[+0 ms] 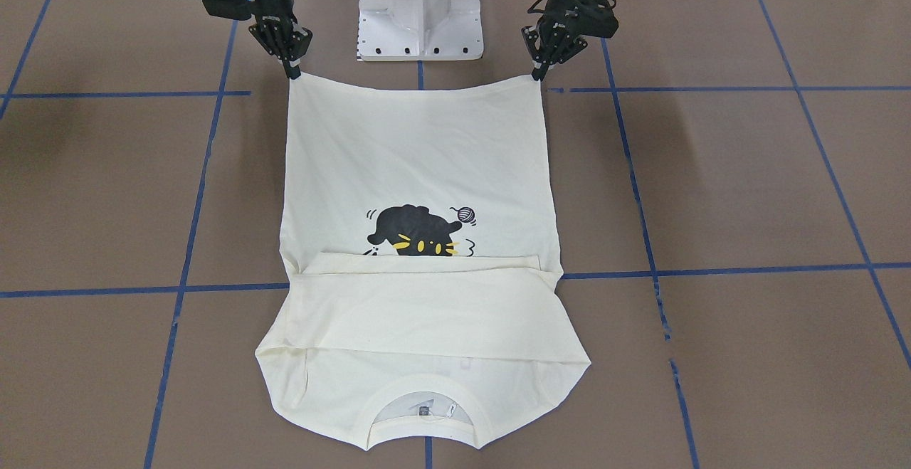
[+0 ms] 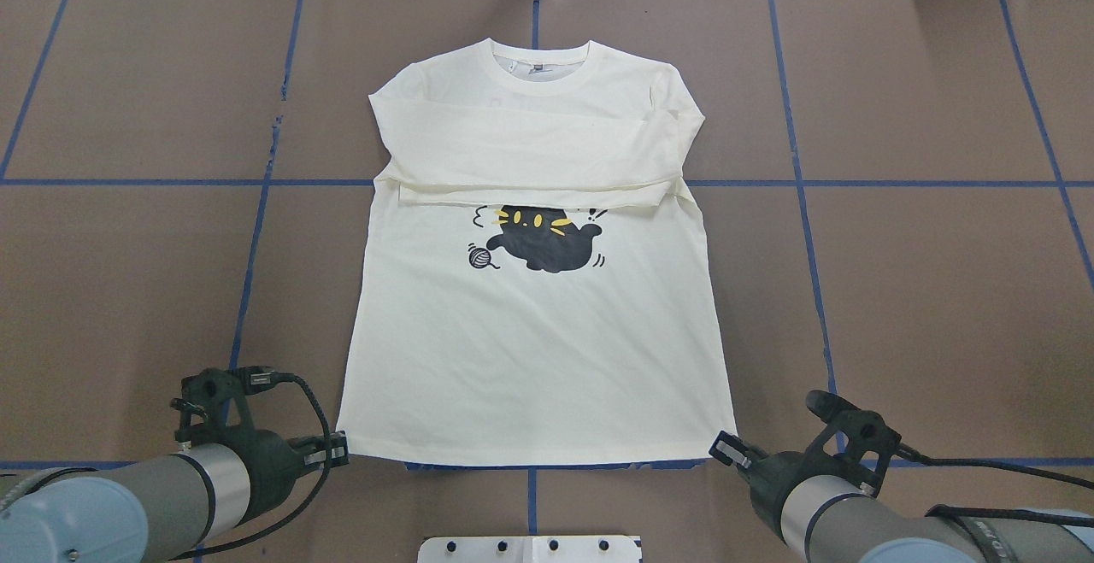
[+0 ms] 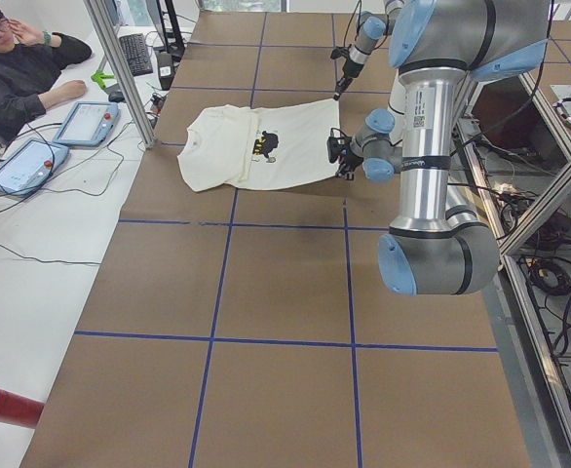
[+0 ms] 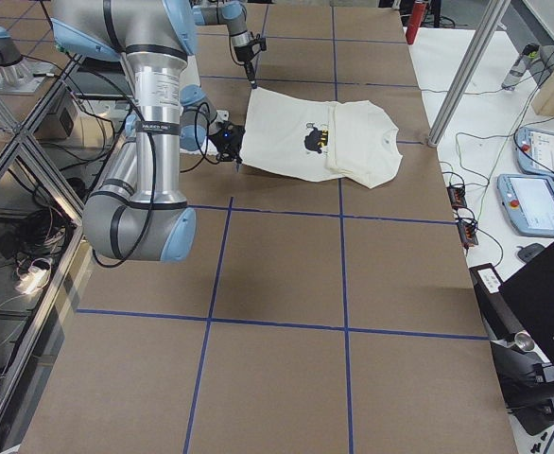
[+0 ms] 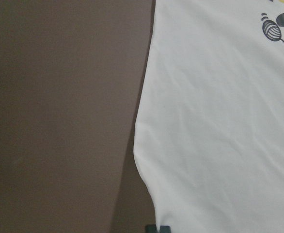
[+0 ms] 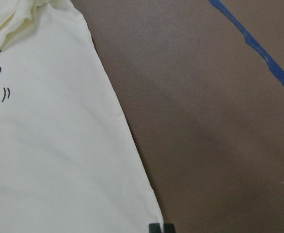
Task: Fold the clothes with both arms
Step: 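Lift the hem with both grippers and fold it toward the collar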
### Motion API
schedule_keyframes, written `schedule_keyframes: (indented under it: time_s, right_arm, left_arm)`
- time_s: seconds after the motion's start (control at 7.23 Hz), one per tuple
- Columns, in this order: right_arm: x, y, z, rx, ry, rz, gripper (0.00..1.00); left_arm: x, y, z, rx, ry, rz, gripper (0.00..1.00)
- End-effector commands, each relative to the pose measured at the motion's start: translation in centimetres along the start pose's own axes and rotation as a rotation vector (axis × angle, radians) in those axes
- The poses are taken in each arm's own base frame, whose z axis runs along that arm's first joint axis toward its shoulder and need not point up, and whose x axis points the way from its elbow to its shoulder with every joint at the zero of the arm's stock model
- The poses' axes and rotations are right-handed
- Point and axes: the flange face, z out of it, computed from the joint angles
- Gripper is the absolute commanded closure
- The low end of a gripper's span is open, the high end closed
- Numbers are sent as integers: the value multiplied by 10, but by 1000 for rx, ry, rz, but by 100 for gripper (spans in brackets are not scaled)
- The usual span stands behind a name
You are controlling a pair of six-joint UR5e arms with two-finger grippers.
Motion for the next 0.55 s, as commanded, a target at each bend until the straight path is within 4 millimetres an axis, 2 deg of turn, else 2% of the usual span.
schedule_keyframes:
  time_s: [0.0,0.14,0.28,0.41]
  right_arm:
    - [-22,-30,-108,-75,1,7,100]
    - [-27,-41,-138,-116,3,1,100]
    - [-32,-51,-138,-101,22,-26,100]
    - [-50,-63,-144,-106,-6,-69,100]
  left_arm:
    - [30,-8,-133,-153,-15,1,100]
    - [30,-10,-160,-191,-18,-2,100]
    - [30,-9,-158,-199,-18,28,100]
    - [34,-32,-163,-168,9,95,100]
